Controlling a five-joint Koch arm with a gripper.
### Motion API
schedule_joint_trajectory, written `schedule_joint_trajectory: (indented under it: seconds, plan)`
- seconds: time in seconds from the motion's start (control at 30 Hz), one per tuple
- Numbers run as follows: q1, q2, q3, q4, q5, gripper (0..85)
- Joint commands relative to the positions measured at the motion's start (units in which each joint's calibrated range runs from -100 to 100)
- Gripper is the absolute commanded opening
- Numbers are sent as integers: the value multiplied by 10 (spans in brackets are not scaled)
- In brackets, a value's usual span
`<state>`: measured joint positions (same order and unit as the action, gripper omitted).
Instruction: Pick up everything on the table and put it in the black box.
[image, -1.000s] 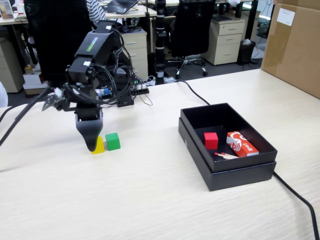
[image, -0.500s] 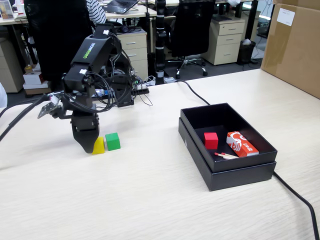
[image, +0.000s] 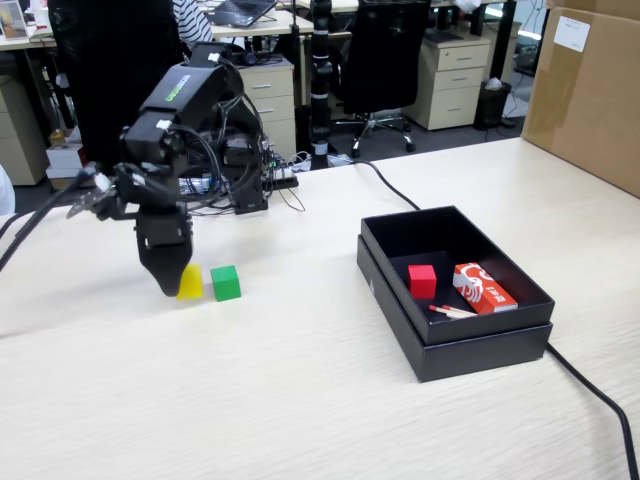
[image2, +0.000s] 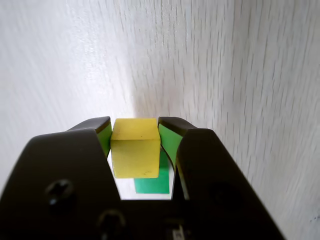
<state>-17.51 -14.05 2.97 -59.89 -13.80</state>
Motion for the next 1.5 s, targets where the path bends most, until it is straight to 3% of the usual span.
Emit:
schedule_joint_trajectory:
  seconds: [0.0,0.17,0.33,0.4,0.53,0.57,0.67,0.97,1.47]
  plan:
    - [2,-116,20,4,-5,9]
    - [34,-238,-3,1,3,9]
    - [103,-350,-25,1,34,9]
    - [155,-381,-14,1,59,9]
    - [222,-380,27,1,91,9]
    - [263,-336,74,2,110,9]
    - [297,-248,151,2,125,9]
    - [332,15,311,1,146,9]
    - [338,217,317,-42,148,12]
